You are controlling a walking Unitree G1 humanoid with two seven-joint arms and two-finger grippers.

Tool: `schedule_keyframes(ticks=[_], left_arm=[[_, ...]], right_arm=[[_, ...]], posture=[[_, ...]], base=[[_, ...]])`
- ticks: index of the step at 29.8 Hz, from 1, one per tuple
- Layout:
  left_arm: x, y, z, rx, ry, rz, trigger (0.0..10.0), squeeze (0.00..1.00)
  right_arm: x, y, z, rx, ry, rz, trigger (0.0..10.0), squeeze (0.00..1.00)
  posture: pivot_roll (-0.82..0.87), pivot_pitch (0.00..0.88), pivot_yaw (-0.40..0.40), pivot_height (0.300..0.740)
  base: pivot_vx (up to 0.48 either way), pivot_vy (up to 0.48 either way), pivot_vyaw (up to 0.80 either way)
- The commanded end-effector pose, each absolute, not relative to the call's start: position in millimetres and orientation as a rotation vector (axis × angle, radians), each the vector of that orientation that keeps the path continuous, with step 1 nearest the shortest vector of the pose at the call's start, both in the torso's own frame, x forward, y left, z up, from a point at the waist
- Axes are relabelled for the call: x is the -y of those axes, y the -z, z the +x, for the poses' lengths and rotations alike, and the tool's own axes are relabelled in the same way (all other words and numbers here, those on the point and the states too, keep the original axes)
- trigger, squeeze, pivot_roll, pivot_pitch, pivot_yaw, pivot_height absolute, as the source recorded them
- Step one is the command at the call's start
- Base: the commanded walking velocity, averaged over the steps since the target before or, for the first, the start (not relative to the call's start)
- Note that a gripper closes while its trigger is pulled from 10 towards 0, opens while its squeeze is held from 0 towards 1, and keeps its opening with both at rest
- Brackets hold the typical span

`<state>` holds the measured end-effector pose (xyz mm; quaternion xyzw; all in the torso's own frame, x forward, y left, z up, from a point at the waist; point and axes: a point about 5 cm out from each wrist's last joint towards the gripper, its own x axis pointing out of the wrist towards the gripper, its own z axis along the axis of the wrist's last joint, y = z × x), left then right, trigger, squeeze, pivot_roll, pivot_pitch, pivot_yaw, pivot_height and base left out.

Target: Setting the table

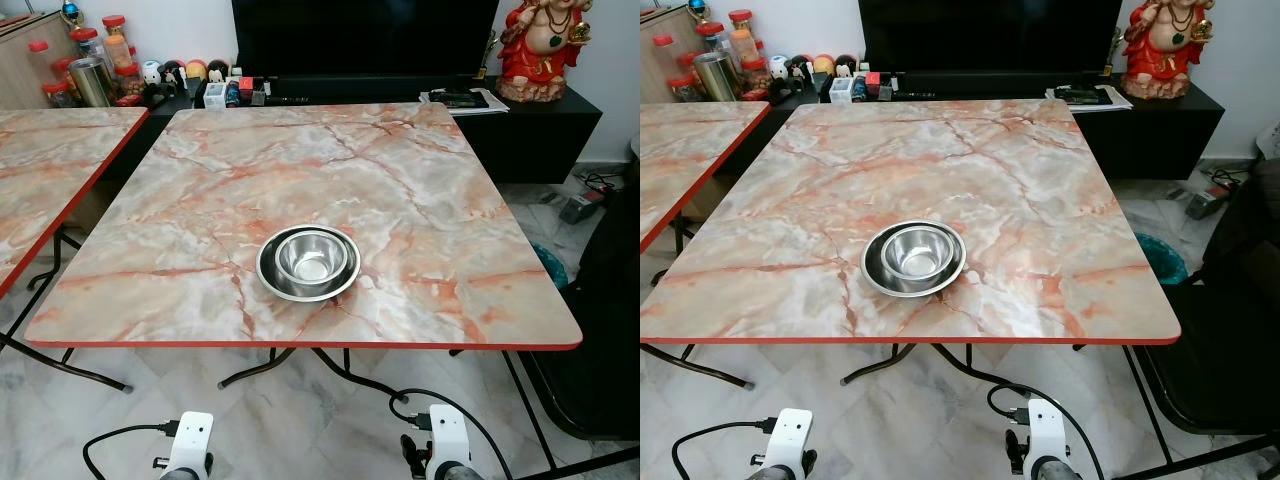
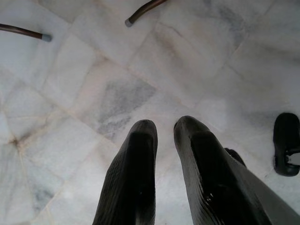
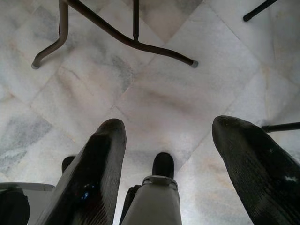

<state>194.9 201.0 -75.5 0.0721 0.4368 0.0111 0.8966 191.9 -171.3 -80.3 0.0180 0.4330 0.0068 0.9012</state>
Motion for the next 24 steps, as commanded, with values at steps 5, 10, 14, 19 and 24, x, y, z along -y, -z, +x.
schedule_keyframes(ticks=[5,10,14,19,24], left_arm=[[-209.3,77.1,189.8,-0.934,-0.026,0.199,10.0,0.0],[-213.6,77.7,186.8,-0.94,-0.027,0.207,10.0,0.0],[-214.8,77.0,187.9,-0.936,-0.061,0.174,10.0,0.0],[-213.0,76.5,189.9,-0.934,-0.068,0.163,10.0,0.0],[-211.3,76.6,190.5,-0.936,-0.066,0.159,10.0,0.0]], right_arm=[[174.3,80.7,191.0,-0.908,-0.026,0.019,10.0,0.0],[172.3,79.1,194.4,-0.9,-0.029,0.022,10.0,0.0],[170.2,77.9,197.1,-0.892,-0.031,0.027,10.0,0.0],[168.4,78.8,195.8,-0.897,-0.032,0.032,10.0,0.0],[169.8,78.7,195.7,-0.897,-0.025,0.033,10.0,0.0]], posture=[[-0.05,0.0,0.007,0.728],[-0.05,0.0,0.006,0.728],[-0.04,0.0,-0.002,0.728],[-0.04,0.0,-0.004,0.728],[-0.04,0.0,0.0,0.728]], base=[[0.0,0.0,0.0],[0.0,0.0,0.0],[0.0,0.0,0.0],[0.0,0.243,0.0],[0.0,0.314,0.0]])
